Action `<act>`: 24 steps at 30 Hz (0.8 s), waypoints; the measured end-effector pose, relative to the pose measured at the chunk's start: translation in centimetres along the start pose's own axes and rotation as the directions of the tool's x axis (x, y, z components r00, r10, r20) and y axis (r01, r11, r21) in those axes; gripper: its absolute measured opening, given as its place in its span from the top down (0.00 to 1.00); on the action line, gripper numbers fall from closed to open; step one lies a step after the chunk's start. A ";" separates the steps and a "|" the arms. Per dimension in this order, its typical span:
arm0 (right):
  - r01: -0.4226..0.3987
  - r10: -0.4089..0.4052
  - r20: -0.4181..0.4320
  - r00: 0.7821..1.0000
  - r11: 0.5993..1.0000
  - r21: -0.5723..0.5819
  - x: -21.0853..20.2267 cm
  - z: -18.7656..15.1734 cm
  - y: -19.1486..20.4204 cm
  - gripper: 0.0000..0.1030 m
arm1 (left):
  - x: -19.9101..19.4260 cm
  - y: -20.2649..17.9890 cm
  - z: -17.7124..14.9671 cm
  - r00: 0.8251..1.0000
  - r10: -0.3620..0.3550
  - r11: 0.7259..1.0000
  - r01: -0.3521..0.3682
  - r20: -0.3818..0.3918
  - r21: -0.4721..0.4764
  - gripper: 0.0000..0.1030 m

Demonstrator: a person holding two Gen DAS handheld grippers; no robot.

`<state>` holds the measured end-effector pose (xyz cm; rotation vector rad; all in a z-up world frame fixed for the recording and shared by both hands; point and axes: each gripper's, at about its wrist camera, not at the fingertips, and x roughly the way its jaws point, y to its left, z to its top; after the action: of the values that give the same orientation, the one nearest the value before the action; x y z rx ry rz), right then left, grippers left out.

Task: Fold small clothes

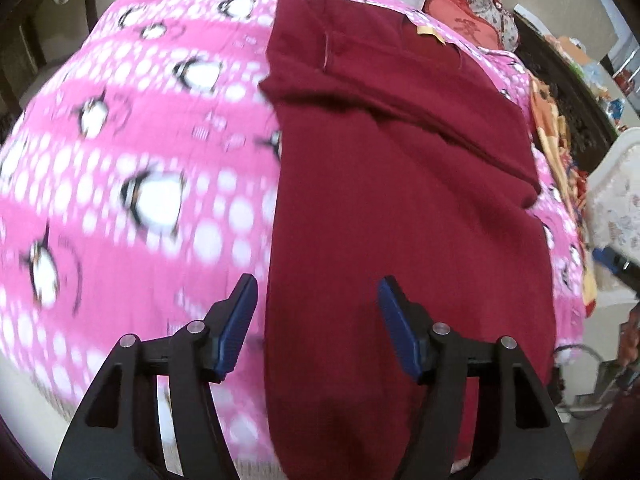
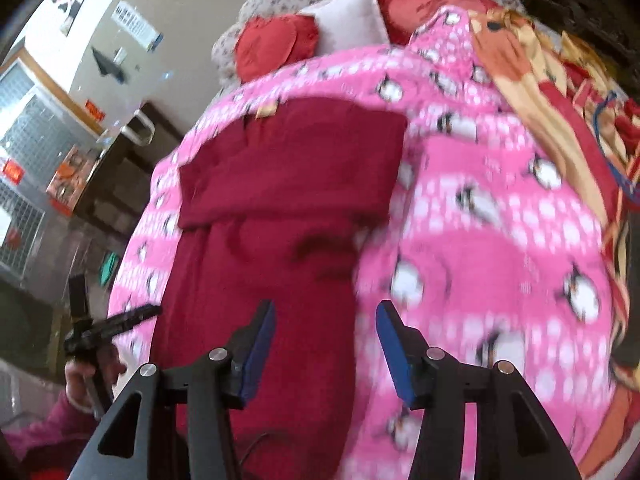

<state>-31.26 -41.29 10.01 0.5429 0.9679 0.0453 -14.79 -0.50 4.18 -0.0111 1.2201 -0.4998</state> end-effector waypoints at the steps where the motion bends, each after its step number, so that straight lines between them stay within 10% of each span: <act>1: 0.001 -0.001 -0.021 1.000 1.000 -0.007 -0.3 -1.3 0.2 0.52 | -0.3 0.2 -0.8 1.000 -0.002 1.000 0.002 -0.009 -0.004 0.39; 11: -0.044 0.048 -0.168 0.985 0.999 0.026 0.7 -10.3 -0.8 0.41 | -1.0 1.2 -6.7 0.997 -0.001 0.999 -0.001 -0.077 -0.034 0.39; 24: -0.155 0.173 -0.172 0.970 0.981 0.116 5.7 -12.6 -0.3 0.38 | -1.3 1.5 -8.5 0.997 -0.013 0.996 0.007 -0.072 -0.090 0.38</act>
<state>-37.97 -34.75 -0.11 0.7224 1.1051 0.1975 -22.21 3.54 1.92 -0.0766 1.3133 -0.4568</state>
